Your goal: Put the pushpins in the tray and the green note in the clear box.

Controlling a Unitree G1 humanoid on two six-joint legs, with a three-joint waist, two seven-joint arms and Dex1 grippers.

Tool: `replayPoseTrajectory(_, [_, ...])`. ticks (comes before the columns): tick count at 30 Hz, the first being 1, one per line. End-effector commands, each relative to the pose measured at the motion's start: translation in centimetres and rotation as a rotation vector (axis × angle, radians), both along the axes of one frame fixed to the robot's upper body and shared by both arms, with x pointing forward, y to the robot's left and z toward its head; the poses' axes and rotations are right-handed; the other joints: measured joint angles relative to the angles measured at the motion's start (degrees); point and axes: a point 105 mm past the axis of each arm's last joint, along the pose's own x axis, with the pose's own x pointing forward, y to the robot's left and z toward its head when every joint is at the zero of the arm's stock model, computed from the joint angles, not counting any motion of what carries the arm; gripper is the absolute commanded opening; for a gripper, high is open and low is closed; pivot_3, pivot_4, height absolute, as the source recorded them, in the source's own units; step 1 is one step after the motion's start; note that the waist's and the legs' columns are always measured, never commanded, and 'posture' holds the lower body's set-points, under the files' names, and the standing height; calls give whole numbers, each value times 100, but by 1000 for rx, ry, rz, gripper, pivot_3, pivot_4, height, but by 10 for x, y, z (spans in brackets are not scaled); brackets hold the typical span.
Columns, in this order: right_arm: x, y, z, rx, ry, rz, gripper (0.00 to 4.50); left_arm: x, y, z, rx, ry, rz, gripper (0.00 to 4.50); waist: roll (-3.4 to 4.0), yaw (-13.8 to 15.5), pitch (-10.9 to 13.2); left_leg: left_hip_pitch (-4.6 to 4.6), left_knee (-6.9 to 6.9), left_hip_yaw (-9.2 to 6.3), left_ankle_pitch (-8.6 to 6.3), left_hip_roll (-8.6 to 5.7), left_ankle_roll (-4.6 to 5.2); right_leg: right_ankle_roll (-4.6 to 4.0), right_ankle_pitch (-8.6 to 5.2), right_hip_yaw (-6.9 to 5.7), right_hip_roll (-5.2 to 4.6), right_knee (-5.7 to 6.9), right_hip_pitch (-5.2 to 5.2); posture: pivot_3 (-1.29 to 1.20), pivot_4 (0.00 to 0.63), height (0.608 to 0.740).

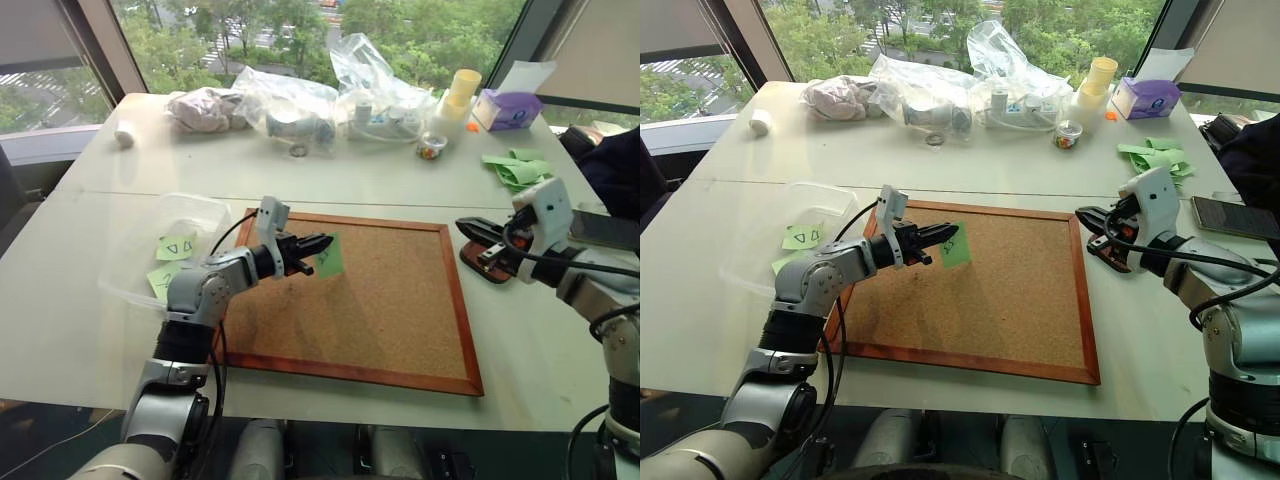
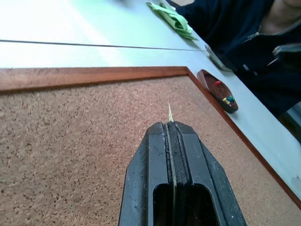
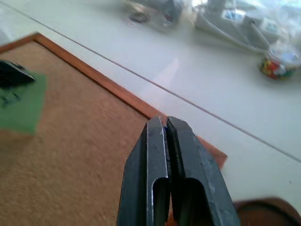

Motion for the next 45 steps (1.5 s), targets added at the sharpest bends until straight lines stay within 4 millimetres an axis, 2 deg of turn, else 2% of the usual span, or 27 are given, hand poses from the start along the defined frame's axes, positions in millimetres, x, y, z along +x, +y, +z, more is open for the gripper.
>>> replayPoseTrajectory(1, [10,-27,-10,-27,-7,-123,0,-5,-6,18,-19,-84,-34,15,1,-3,0,0,0,1,0,0,0,0,0,0,0,1,0,0,150,740])
replayPoseTrajectory(4, [18,-42,-32,-23,33,-195,0,-8,-8,18,-11,-100,-44,15,1,-11,0,2,0,2,1,2,-2,0,0,0,5,2,0,0,150,740])
replayPoseTrajectory(10, [29,-58,-52,4,72,-264,0,-9,-9,19,-6,-113,-38,15,3,-16,1,3,0,10,5,2,-8,1,0,0,7,2,1,0,150,740])
replayPoseTrajectory(12, [30,-59,-56,3,81,-263,577,-9,-9,19,-6,-115,-35,0,3,-15,1,4,0,10,5,3,-9,1,0,0,7,2,3,0,150,740])
replayPoseTrajectory(13, [31,-59,-57,6,82,-265,1002,-9,-9,19,-5,-116,-34,0,3,-8,1,3,0,10,5,2,-9,1,-1,0,8,2,3,0,150,740])
replayPoseTrajectory(15, [32,-58,-52,7,71,-265,1866,-10,-8,21,-6,-122,-34,0,3,-5,1,3,0,10,6,2,-10,2,-1,0,8,2,4,0,150,740])
replayPoseTrajectory(18, [31,-56,-34,20,25,-255,3198,-10,-3,29,1,-157,-29,0,4,-12,1,3,0,10,6,3,-11,2,-1,0,8,2,4,0,150,740])
replayPoseTrajectory(23, [25,-44,-10,23,-20,-194,3198,-10,5,46,-17,-207,-4,0,5,-11,1,4,-1,8,9,7,-16,2,-1,0,11,2,3,0,150,740])
replayPoseTrajectory(26, [21,-29,2,35,-36,-121,3198,-8,11,62,-25,-259,39,0,5,-11,2,3,-1,6,9,8,-16,2,-1,0,12,2,4,0,150,740])
replayPoseTrajectory(27, [19,-18,7,42,-42,-64,3198,-6,16,70,-31,-276,69,0,5,-9,1,3,0,5,9,9,-16,2,-1,0,12,2,4,0,150,740])
replayPoseTrajectory(31, [0,37,24,81,-54,239,3198,-1,45,93,-31,-332,223,0,5,-12,2,3,-1,-4,9,10,-16,2,-1,0,12,2,3,0,150,740])
replayPoseTrajectory(35, [-17,73,35,120,-47,458,3198,-2,83,100,7,-352,342,0,5,-30,2,5,-2,-8,9,16,-16,1,0,0,18,2,3,0,150,740])
replayPoseTrajectory(37, [-22,83,37,103,-39,529,3198,-5,104,100,64,-360,390,0,4,-33,2,6,-2,-7,9,17,-16,1,0,0,18,3,3,0,150,740])
replayPoseTrajectory(41, [-25,101,33,32,-21,644,3198,-24,173,89,231,-304,518,0,1,-127,5,4,-8,-7,8,21,-15,-1,-1,1,19,3,-4,0,150,740])
replayPoseTrajectory(45, [-20,105,31,17,-20,659,3198,-34,207,73,282,-227,580,0,-3,-98,7,3,-8,-8,8,24,-16,-1,-1,0,12,3,-3,0,150,740])
